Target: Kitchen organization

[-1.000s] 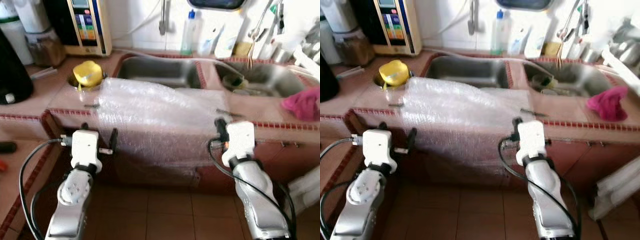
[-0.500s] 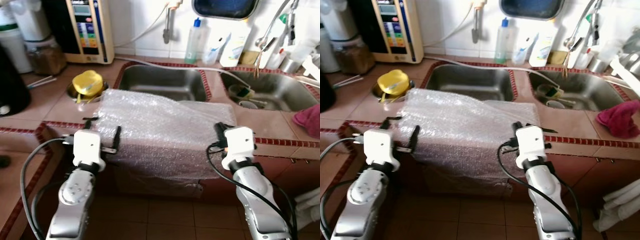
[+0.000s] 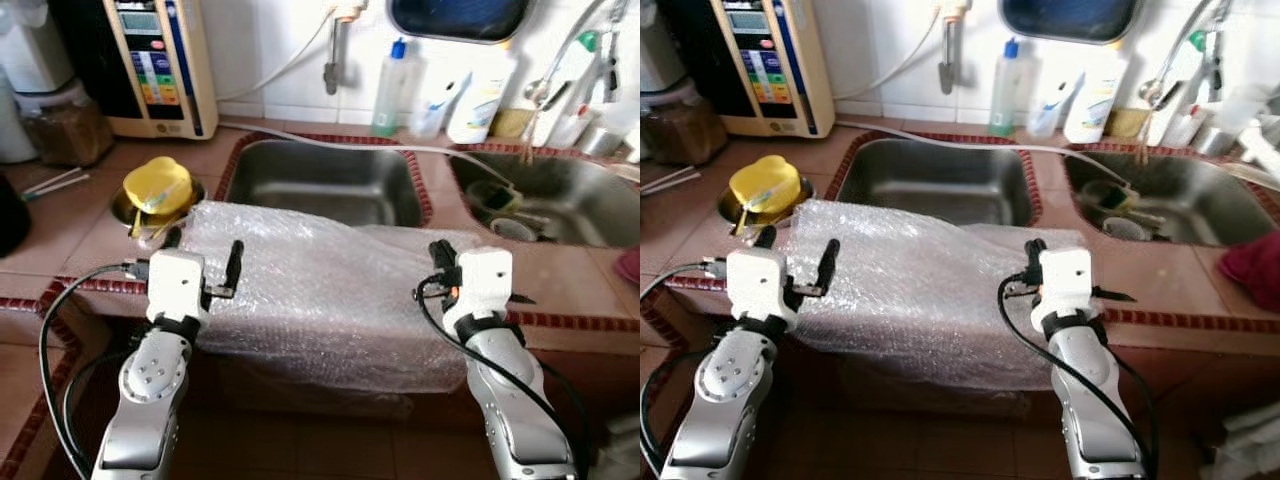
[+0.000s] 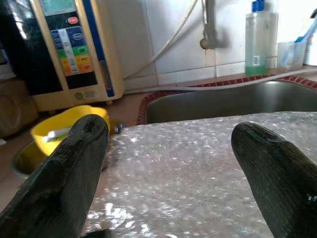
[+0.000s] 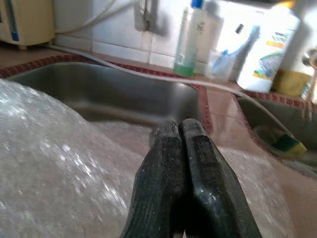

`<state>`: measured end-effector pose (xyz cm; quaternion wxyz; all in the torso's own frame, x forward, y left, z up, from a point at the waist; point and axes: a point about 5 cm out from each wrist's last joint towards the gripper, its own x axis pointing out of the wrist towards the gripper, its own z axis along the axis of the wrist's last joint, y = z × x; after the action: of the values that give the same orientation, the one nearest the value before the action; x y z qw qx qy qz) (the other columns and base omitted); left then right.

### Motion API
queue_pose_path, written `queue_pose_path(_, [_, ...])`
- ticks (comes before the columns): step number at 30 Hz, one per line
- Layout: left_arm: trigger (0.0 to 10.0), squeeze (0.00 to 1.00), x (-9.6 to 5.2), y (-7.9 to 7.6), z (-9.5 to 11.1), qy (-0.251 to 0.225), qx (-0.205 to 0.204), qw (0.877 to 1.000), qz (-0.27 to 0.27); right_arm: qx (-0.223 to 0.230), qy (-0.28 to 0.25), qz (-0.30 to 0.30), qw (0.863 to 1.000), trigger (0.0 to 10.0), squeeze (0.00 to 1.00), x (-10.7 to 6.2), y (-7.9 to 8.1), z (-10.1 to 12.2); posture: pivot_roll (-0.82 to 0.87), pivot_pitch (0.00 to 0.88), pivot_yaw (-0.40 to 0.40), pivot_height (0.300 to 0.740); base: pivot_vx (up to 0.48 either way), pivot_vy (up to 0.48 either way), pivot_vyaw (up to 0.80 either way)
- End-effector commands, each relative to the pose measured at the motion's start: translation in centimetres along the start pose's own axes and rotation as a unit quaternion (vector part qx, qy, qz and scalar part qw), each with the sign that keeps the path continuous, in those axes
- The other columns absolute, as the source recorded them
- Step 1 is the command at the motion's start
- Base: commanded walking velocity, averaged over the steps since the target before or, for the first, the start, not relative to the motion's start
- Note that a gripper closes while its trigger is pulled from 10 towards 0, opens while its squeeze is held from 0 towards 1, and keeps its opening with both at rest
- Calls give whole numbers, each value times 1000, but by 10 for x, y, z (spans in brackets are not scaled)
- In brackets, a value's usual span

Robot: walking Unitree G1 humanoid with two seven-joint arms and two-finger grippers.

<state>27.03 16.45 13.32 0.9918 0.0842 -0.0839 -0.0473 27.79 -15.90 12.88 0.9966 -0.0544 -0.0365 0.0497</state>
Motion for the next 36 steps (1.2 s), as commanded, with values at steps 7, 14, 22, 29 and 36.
queue_pose_path(7, [10000,0,2,6,6,-3,28,1000,-7,37,15,-28,999,10000,0,0,0,-7,101,0,15,740,0,0,0])
queue_pose_path(14, [10000,0,4,11,4,2,40,999,-3,41,14,-31,999,10000,0,1,5,-9,107,0,33,740,0,0,0])
queue_pose_path(22, [10000,0,2,5,0,11,30,999,-1,39,12,-34,999,10000,0,5,2,-7,103,0,18,740,0,0,0])
queue_pose_path(29, [10000,0,3,-1,-3,14,17,1000,4,20,7,-22,1000,10000,0,8,0,-5,93,0,-1,740,0,0,-180])
queue_pose_path(36, [10000,0,2,-3,-5,18,12,1000,8,14,9,-12,1000,10000,0,11,0,-5,89,0,-11,740,0,0,0])
